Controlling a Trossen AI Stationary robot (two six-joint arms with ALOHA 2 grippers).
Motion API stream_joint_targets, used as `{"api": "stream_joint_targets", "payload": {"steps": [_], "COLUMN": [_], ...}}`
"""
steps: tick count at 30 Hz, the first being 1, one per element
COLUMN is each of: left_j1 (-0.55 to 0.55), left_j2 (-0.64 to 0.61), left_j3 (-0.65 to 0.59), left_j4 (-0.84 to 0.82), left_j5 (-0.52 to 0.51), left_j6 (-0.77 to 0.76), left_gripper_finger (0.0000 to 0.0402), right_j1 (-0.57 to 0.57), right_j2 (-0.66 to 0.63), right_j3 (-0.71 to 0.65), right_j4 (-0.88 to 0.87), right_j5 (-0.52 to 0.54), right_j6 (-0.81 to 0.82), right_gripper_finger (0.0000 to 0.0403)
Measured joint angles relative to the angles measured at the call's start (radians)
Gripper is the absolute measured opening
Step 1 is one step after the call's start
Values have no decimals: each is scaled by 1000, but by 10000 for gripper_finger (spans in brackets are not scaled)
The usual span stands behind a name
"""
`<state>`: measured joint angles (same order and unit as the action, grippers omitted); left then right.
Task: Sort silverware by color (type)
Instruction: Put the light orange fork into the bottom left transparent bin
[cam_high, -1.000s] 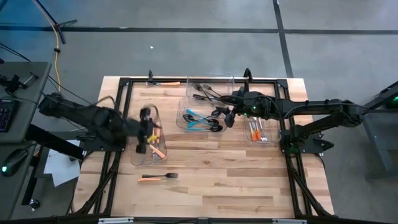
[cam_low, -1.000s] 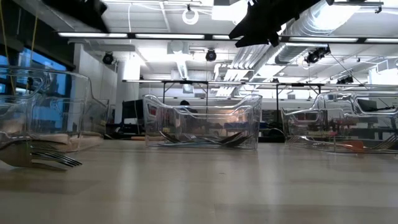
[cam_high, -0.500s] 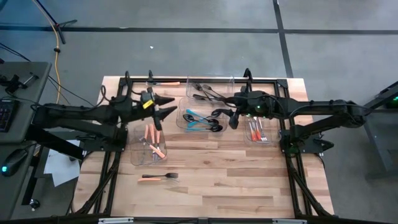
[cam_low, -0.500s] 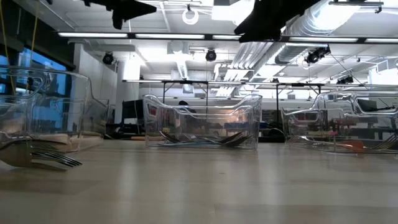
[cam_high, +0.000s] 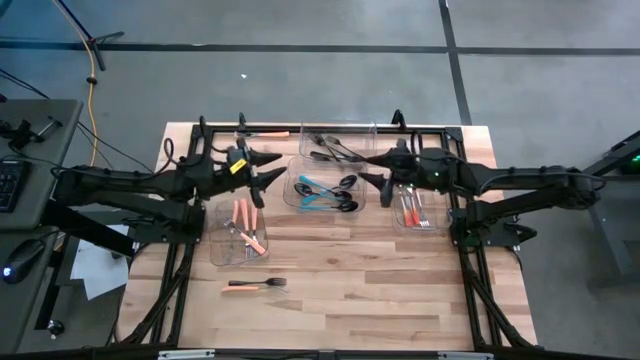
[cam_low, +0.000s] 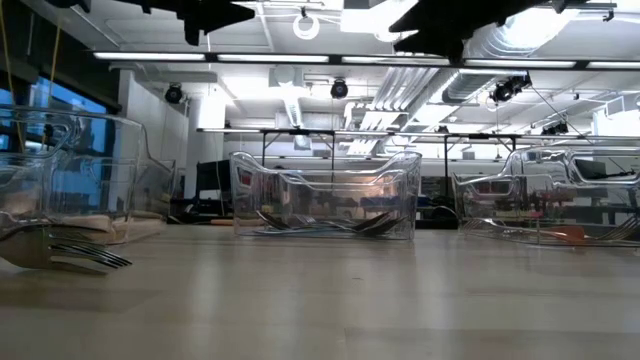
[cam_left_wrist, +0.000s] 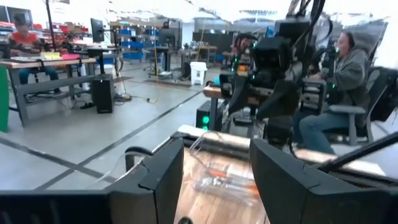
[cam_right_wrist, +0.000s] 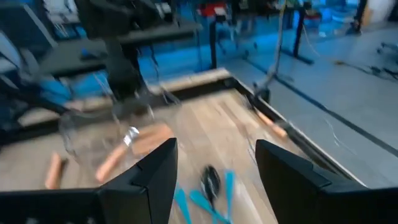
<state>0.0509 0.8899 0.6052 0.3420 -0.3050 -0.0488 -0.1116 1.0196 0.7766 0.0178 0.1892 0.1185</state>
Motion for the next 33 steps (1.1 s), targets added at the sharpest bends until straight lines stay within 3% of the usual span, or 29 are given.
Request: {"api": "stream_joint_targets", "payload": {"steps": [5, 25, 28, 33], "left_j1": [0, -3, -29, -147], "left_j2": [0, 0, 0, 22], "left_j3": [0, 1, 41, 233], "left_j4": [11, -6, -109, -563], "left_j5": [2, 8, 31, 94], "left_j6": [0, -13, -25, -21], "left_gripper_finger": [172, 172, 172, 172], "right_j1": [0, 0, 0, 0], "right_j2": [2, 1, 1, 2], "right_j3": [-28, -28, -28, -28], "right_j4": [120, 134, 133, 133], "right_j5": [-14, -14, -14, -14], "right_j6": [4, 4, 4, 4], "right_gripper_finger": [201, 201, 201, 201]}}
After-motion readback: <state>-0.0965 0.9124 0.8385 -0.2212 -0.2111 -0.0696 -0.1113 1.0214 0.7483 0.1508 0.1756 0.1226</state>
